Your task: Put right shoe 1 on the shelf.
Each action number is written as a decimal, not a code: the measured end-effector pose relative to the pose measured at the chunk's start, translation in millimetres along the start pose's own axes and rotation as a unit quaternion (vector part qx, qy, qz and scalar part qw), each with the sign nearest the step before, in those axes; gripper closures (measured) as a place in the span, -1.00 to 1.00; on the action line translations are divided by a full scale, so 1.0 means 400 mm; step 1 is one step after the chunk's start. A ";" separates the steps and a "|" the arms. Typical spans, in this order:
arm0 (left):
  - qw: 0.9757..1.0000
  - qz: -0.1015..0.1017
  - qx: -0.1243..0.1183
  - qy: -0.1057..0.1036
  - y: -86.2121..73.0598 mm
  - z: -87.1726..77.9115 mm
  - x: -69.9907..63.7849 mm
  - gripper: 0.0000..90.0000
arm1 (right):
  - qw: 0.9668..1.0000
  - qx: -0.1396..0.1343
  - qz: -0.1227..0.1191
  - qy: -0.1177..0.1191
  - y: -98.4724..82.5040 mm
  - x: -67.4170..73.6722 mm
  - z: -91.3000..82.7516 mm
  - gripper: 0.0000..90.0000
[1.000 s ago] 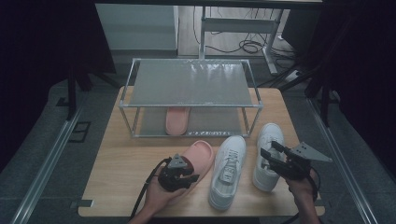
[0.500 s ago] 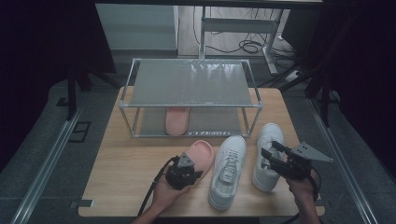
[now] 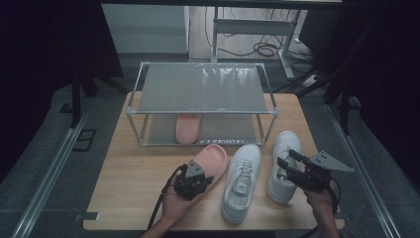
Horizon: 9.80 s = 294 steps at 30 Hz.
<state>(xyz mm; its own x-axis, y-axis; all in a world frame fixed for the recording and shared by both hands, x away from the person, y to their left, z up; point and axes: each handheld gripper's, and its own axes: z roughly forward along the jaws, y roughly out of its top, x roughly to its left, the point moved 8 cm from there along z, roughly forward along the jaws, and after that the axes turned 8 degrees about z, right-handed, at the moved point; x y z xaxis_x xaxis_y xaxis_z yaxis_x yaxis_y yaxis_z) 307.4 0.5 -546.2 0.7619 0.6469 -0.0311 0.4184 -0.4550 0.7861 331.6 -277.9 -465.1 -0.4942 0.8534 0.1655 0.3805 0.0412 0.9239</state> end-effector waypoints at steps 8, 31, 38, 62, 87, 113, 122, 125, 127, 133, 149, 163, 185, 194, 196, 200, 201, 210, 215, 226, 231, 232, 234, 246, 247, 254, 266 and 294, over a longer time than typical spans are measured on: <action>1.000 -0.001 -0.023 0.005 0.052 0.002 0.008 0.79 | 1.000 0.001 -0.001 0.000 -0.001 0.001 0.002 -0.02; 0.992 -0.052 -0.058 0.096 0.241 0.181 0.136 0.79 | 1.000 0.004 -0.003 0.003 -0.005 0.004 0.005 -0.01; 0.989 -0.074 -0.057 0.113 0.243 0.223 0.176 0.79 | 1.000 0.002 -0.001 0.003 -0.003 0.001 0.002 -0.01; 0.978 -0.115 -0.046 0.169 0.237 0.328 0.252 0.76 | 1.000 0.003 -0.005 0.005 -0.004 0.008 0.005 -0.01; 0.989 -0.094 -0.057 0.103 0.196 0.184 0.211 0.49 | 1.000 0.006 -0.008 0.003 -0.007 0.010 0.009 -0.01; 0.998 -0.039 -0.044 0.017 0.065 0.026 0.152 1.00 | 1.000 0.011 -0.010 -0.002 -0.012 0.010 0.015 -0.01; 0.999 -0.030 -0.020 0.000 0.021 0.033 0.135 1.00 | 1.000 0.015 -0.011 -0.001 -0.018 0.011 0.022 -0.01; 1.000 -0.024 -0.014 0.003 0.015 0.042 0.130 1.00 | 1.000 0.015 -0.011 -0.001 -0.018 0.011 0.022 -0.01; 1.000 -0.024 -0.012 0.000 0.014 0.050 0.127 1.00 | 1.000 0.015 -0.011 -0.001 -0.018 0.012 0.022 -0.01; 1.000 -0.014 -0.001 0.000 0.021 0.079 0.124 1.00 | 1.000 0.015 -0.009 -0.001 -0.018 0.011 0.020 -0.01; 1.000 -0.004 0.015 -0.001 0.035 0.119 0.131 0.99 | 1.000 0.014 -0.010 -0.002 -0.017 0.009 0.019 -0.01; 1.000 0.000 0.025 -0.006 0.023 0.120 0.135 1.00 | 1.000 0.016 -0.010 -0.001 -0.018 0.010 0.021 -0.01; 0.999 -0.006 0.026 0.029 0.065 0.186 0.174 1.00 | 1.000 0.013 -0.009 0.000 -0.015 0.010 0.018 -0.01; 0.999 -0.013 0.026 0.045 0.075 0.203 0.193 1.00 | 1.000 0.012 -0.008 0.000 -0.014 0.009 0.017 -0.01; 0.998 -0.018 0.027 0.046 0.077 0.207 0.195 1.00 | 1.000 0.012 -0.008 0.000 -0.015 0.009 0.017 -0.01; 0.998 -0.024 0.022 0.051 0.081 0.215 0.203 1.00 | 1.000 0.012 -0.008 0.000 -0.015 0.008 0.017 -0.01; 0.998 -0.026 0.021 0.052 0.082 0.217 0.204 1.00 | 1.000 0.012 -0.008 0.000 -0.015 0.008 0.017 -0.01; 0.998 -0.034 0.025 0.056 0.094 0.235 0.224 1.00 | 1.000 0.012 -0.008 0.000 -0.015 0.007 0.016 -0.01; 0.997 -0.047 0.020 0.057 0.099 0.248 0.234 1.00 | 1.000 0.009 -0.008 -0.002 -0.014 0.005 0.015 -0.01; 0.996 -0.065 0.011 0.057 0.103 0.263 0.247 0.99 | 1.000 0.010 -0.008 -0.002 -0.014 0.004 0.016 -0.01; 0.996 -0.065 0.014 0.057 0.105 0.266 0.249 0.98 | 1.000 0.010 -0.007 -0.003 -0.015 0.002 0.017 -0.01; 0.996 -0.065 0.015 0.057 0.106 0.266 0.249 0.98 | 1.000 0.010 -0.007 -0.002 -0.015 0.003 0.017 -0.01; 0.996 -0.064 0.015 0.058 0.109 0.267 0.249 0.97 | 1.000 0.010 -0.008 -0.002 -0.015 0.004 0.016 -0.01; 0.996 -0.064 0.013 0.056 0.112 0.265 0.245 0.94 | 1.000 0.009 -0.007 -0.003 -0.015 0.003 0.016 -0.01; 0.997 -0.061 0.013 0.055 0.112 0.262 0.243 0.94 | 1.000 0.009 -0.007 -0.003 -0.015 0.003 0.016 -0.01; 0.998 -0.046 0.005 0.046 0.113 0.227 0.222 0.93 | 1.000 0.009 -0.007 -0.003 -0.015 0.002 0.015 -0.01; 0.999 -0.045 -0.006 0.019 0.070 0.113 0.208 0.75 | 1.000 0.012 -0.009 -0.001 -0.017 0.009 0.019 -0.01; 0.998 -0.058 0.036 -0.014 -0.107 -0.062 0.192 -0.13 | 1.000 0.019 -0.018 0.008 -0.020 0.035 0.029 -0.01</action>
<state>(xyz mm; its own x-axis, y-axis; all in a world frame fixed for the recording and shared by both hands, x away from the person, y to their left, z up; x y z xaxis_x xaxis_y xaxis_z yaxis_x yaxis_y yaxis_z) 335.6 84.8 -567.0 0.7201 0.6803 -0.1368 0.5378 -0.4226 0.7295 330.6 -260.3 -474.2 -0.5205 0.8425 0.1389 0.3913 0.0907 0.9158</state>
